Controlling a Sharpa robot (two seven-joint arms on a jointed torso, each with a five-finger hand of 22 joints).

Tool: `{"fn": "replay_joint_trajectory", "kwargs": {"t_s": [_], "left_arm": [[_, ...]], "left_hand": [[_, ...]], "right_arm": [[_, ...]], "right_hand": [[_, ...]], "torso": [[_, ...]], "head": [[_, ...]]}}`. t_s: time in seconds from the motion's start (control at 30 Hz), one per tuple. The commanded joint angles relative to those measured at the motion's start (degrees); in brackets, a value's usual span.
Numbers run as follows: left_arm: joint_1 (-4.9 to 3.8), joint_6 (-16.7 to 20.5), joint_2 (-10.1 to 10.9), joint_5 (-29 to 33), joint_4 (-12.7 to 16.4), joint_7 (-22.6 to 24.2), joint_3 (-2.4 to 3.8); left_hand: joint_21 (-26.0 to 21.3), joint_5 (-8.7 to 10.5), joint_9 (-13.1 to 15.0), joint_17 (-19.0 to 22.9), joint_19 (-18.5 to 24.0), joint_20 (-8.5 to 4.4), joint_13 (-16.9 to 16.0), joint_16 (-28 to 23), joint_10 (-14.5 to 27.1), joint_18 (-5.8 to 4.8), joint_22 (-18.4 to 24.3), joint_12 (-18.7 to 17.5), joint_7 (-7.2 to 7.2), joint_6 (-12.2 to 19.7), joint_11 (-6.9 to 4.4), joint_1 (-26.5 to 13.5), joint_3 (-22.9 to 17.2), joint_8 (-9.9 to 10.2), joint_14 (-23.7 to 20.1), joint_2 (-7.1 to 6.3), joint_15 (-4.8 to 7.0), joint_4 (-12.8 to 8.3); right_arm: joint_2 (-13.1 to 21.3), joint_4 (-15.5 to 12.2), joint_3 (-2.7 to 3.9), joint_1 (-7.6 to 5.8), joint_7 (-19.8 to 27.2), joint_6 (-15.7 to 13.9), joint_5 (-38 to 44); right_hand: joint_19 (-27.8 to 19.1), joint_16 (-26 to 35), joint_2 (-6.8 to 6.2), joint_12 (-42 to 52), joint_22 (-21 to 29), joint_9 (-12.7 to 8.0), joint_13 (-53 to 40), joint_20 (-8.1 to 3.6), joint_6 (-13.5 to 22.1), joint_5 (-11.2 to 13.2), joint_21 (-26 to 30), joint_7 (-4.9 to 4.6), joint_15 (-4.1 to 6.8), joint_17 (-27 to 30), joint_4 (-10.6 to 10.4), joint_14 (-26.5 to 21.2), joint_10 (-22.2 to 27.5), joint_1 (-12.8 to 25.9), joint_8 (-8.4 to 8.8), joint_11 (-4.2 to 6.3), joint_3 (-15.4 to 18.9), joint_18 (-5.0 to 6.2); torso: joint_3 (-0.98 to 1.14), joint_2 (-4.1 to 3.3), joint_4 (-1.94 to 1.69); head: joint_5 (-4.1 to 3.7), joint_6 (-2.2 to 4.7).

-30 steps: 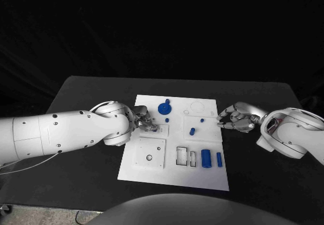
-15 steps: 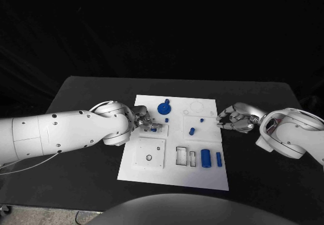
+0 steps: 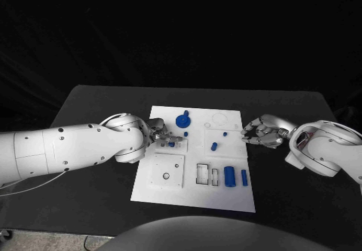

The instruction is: Assemble the parts on the task board

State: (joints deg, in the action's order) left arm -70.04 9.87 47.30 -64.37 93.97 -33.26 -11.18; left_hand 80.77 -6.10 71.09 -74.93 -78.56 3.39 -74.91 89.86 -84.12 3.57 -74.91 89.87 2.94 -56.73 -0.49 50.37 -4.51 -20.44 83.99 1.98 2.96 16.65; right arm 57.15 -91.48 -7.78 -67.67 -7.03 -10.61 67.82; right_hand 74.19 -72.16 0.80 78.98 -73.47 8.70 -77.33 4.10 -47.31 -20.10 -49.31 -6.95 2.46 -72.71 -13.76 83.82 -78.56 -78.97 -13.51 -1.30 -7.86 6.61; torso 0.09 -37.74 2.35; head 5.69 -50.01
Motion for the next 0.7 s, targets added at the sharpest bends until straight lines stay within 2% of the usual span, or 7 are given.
{"fn": "replay_joint_trajectory", "kwargs": {"t_s": [0.03,0.43,0.7], "left_arm": [[0.45,-1.1,-0.2,1.0,0.0,0.1,-0.36],[0.44,-1.8,-0.4,1.0,-0.1,-0.2,-0.34],[0.42,-0.3,-0.2,0.9,0.2,0.3,-0.22]], "left_hand": [[0.3,-0.75,0.6,-15.1,-0.6,0.00,-15.1,0.1,-5.9,-0.21,-6.5,0.1,-0.45,0.0,-0.43,0.2,0.6,-0.7,6.0,1.01,0.27,0.1],[0.2,-3.31,1.2,-15.1,-0.7,-0.32,-15.1,0.1,-5.9,-0.23,-6.8,0.1,-0.82,-0.1,-0.76,3.1,1.1,-1.2,6.0,1.93,0.58,-0.1],[0.4,-4.35,1.5,-15.1,-1.0,-0.44,-15.1,0.1,-5.9,-0.31,-7.1,0.1,-1.01,-0.5,-0.93,4.1,1.2,-1.6,6.0,2.26,0.71,-0.1]], "right_arm": [[-0.1,0.1,0.00,0.05,0.0,0.3,0.0],[-0.1,0.1,0.00,0.07,0.0,0.3,0.0],[-0.2,0.2,0.00,0.08,0.1,0.1,0.0]], "right_hand": [[-0.3,0.3,0.07,-0.2,0.1,-0.1,-0.6,-0.13,-0.5,-0.2,0.3,0.05,-0.14,0.0,-0.1,-0.3,0.4,-0.7,0.34,-0.07,-0.3,1.19],[-0.3,0.3,0.08,-0.2,0.1,-0.1,-0.6,-0.13,-0.5,-0.3,0.4,0.04,-0.14,0.1,0.0,-0.3,0.4,-0.8,0.37,-0.07,-0.4,1.20],[-0.3,0.3,0.08,-0.2,0.1,-0.1,-0.6,-0.13,-0.5,-0.3,0.4,0.04,-0.14,0.1,0.0,-0.3,0.4,-0.8,0.37,-0.07,-0.4,1.20]], "torso": [[0.01,0.01,0.00],[0.01,0.01,0.00],[0.01,0.05,-0.06]], "head": [[-0.03,0.01],[-0.15,0.01],[-0.05,0.01]]}}
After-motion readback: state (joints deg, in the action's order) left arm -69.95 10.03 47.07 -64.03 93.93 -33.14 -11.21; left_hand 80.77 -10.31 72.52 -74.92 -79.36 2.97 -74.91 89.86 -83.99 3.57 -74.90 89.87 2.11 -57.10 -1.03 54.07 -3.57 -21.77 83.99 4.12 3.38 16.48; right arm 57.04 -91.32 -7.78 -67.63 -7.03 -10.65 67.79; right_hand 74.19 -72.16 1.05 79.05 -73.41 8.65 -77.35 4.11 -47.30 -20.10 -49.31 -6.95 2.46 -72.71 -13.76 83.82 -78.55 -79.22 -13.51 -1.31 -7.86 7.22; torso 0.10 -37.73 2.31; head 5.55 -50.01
